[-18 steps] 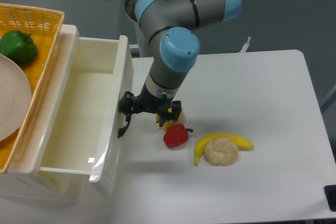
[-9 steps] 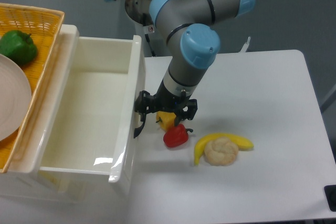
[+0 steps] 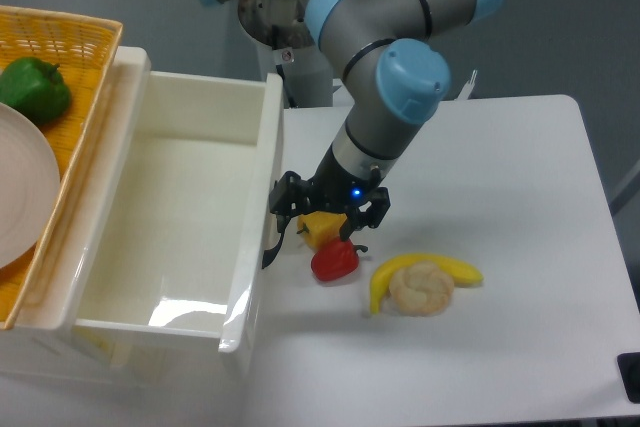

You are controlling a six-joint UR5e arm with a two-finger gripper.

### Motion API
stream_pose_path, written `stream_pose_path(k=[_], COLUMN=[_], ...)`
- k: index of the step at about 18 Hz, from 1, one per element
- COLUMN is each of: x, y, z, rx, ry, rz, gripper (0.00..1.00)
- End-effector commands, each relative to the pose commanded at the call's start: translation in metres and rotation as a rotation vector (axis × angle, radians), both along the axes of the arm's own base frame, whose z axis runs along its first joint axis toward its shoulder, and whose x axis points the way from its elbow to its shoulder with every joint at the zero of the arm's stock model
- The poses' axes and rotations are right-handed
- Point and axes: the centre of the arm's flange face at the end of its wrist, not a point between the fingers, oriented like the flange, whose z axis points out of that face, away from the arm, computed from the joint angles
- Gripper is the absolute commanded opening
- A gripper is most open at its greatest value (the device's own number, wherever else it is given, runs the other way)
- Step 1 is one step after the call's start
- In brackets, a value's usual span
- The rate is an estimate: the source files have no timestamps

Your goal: Slide the top white drawer open

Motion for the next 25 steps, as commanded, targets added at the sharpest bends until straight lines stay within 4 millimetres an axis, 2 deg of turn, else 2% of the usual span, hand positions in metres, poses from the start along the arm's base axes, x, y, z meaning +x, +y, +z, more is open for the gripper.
stream_pose_path(k=[3,5,8,9,13,15,21,25], x=[-0.014,-0.024,-0.051,-0.063,-0.115,-0.13,-0.168,-0.182], y=[-0.011,-0.012,-0.027,-0.036,-0.069,-0.079,-0.13,-0.148], z=[0.003,0.017,0.028,0.027,0.005,0.003,-0.017,-0.042], rx=[0.008,0.018,-0.024,-0.045,-0.121,-0.099,-0.101,-0.215], ry=[-0.002,0.039,0.133,0.173,0.279,0.337,0.512,0.507], rz=[0.024,0.027,0.053,0.072,0.125,0.035,-0.502,-0.646], gripper=[1.0,1.0,1.0,1.0,1.0,1.0,1.0,1.0])
